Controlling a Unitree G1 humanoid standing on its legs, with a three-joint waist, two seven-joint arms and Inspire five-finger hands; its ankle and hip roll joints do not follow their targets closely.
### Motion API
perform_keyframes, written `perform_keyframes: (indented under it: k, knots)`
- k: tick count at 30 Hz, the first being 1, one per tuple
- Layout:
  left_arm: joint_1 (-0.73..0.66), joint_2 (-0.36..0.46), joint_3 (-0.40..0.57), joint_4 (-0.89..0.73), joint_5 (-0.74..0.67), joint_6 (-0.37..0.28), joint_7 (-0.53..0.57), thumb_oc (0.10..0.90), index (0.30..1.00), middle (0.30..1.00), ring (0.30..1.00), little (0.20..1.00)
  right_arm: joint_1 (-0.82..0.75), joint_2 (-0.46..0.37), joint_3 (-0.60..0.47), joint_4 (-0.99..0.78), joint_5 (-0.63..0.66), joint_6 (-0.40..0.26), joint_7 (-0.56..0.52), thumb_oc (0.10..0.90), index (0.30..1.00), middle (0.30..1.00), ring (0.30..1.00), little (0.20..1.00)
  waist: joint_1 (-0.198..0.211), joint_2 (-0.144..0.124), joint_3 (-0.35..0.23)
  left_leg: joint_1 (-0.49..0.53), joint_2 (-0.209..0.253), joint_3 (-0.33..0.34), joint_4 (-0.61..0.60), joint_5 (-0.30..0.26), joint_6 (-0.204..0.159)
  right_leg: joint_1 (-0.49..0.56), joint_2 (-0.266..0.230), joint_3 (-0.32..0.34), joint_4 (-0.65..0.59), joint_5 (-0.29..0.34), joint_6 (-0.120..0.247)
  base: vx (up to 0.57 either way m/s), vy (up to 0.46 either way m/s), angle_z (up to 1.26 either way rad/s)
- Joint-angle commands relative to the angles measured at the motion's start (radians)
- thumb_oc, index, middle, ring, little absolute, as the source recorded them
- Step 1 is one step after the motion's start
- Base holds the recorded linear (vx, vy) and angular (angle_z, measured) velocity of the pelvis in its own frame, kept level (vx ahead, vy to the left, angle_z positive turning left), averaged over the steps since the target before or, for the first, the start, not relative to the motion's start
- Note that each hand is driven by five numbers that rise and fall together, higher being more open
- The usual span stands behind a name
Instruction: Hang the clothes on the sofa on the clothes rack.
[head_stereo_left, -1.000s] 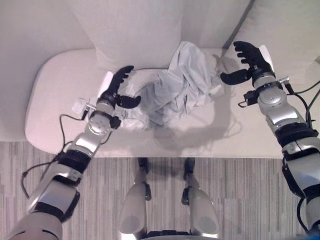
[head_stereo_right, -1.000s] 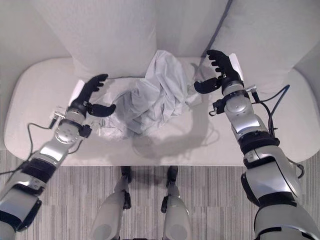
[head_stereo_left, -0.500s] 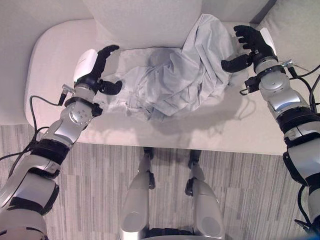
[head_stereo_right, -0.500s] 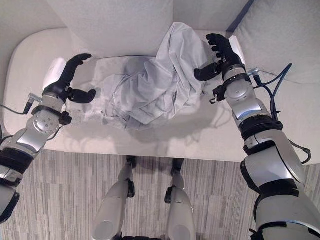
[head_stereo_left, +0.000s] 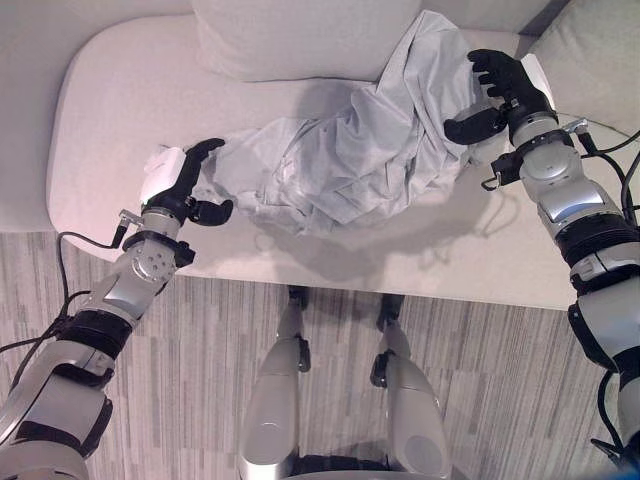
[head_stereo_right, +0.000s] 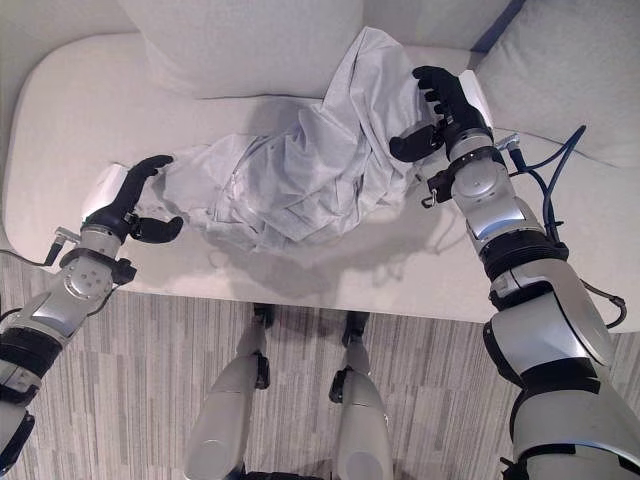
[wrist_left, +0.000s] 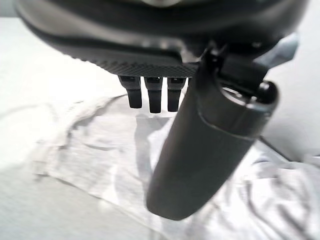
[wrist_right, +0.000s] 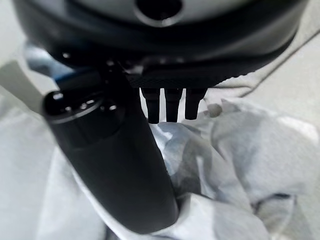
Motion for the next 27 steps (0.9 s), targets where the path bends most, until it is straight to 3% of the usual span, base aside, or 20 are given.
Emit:
perform_keyframes:
  k: [1,7,16,17,18,19,20,27]
  knots:
    - [-0.152,0.049,0.014,0.020,-0.011,-0.045,0.072,0.800,0.900,0.900,0.900,0.900,-0.209,-0.096,0.067,-0.016,0.010,-0.074,-0.049,0.800,0.900,0.900,0.900,0.900,-0.002,-0.047,-0.007,0.045,0.032,0.014,0.006,-0.073,-0.107,-0.036,-0.049,0.043,0.006,0.017,0.063,-0.02,-0.012,0.10]
    - [-0.349,0.045,-0.117,0.088,0.018,-0.037,0.084,0.800,0.900,0.900,0.900,0.900,-0.309,-0.048,0.125,0.079,0.021,-0.065,-0.065,0.800,0.900,0.900,0.900,0.900,-0.016,-0.062,0.005,-0.023,0.037,0.005,0.006,-0.059,-0.113,-0.100,-0.039,0.046,0.006,0.027,0.066,-0.02,-0.025,0.05]
    - [-0.429,0.055,-0.120,0.044,-0.002,-0.037,0.131,0.800,0.900,0.900,0.900,0.900,-0.335,-0.064,0.144,0.056,0.034,-0.066,-0.091,0.800,0.900,0.900,0.900,0.900,-0.031,-0.067,0.009,-0.090,0.041,-0.006,0.006,-0.049,-0.114,-0.166,-0.030,0.052,0.006,0.034,0.068,0.00,0.000,0.00]
    - [-0.423,0.056,-0.115,0.031,-0.002,-0.035,0.133,0.800,0.900,0.900,0.900,0.900,-0.327,-0.063,0.141,0.055,0.037,-0.064,-0.089,0.772,0.858,0.858,0.858,0.858,-0.030,-0.066,0.009,-0.091,0.041,-0.007,0.006,-0.050,-0.114,-0.168,-0.029,0.053,0.006,0.034,0.067,0.00,0.000,0.00]
    - [-0.405,0.054,-0.111,0.010,-0.001,-0.036,0.128,0.800,0.900,0.900,0.900,0.900,-0.307,-0.051,0.136,0.055,0.041,-0.060,-0.084,0.562,0.542,0.542,0.542,0.542,-0.031,-0.067,0.010,-0.089,0.041,-0.006,0.006,-0.050,-0.113,-0.168,-0.028,0.056,0.006,0.032,0.064,0.00,0.000,0.00]
    - [-0.390,0.054,-0.105,-0.005,-0.006,-0.037,0.123,0.720,0.780,0.780,0.780,0.780,-0.296,-0.045,0.135,0.059,0.041,-0.056,-0.079,0.400,0.300,0.300,0.300,0.300,-0.031,-0.066,0.010,-0.087,0.041,-0.004,0.006,-0.050,-0.113,-0.167,-0.028,0.058,0.006,0.032,0.063,0.00,0.000,0.00]
    - [-0.378,0.055,-0.099,-0.014,-0.010,-0.037,0.117,0.400,0.300,0.300,0.300,0.300,-0.288,-0.040,0.135,0.063,0.039,-0.053,-0.076,0.400,0.300,0.300,0.300,0.300,-0.031,-0.065,0.011,-0.085,0.040,-0.003,0.006,-0.050,-0.113,-0.166,-0.028,0.058,0.006,0.031,0.062,0.00,0.000,0.00]
    - [-0.277,0.086,-0.056,-0.048,0.022,-0.029,0.098,0.400,0.300,0.300,0.300,0.300,-0.214,-0.029,0.091,0.025,0.015,-0.046,-0.076,0.400,0.300,0.300,0.300,0.300,-0.028,-0.055,0.019,-0.070,0.039,0.001,0.006,-0.054,-0.113,-0.155,-0.026,0.061,0.006,0.026,0.057,0.00,0.000,0.00]
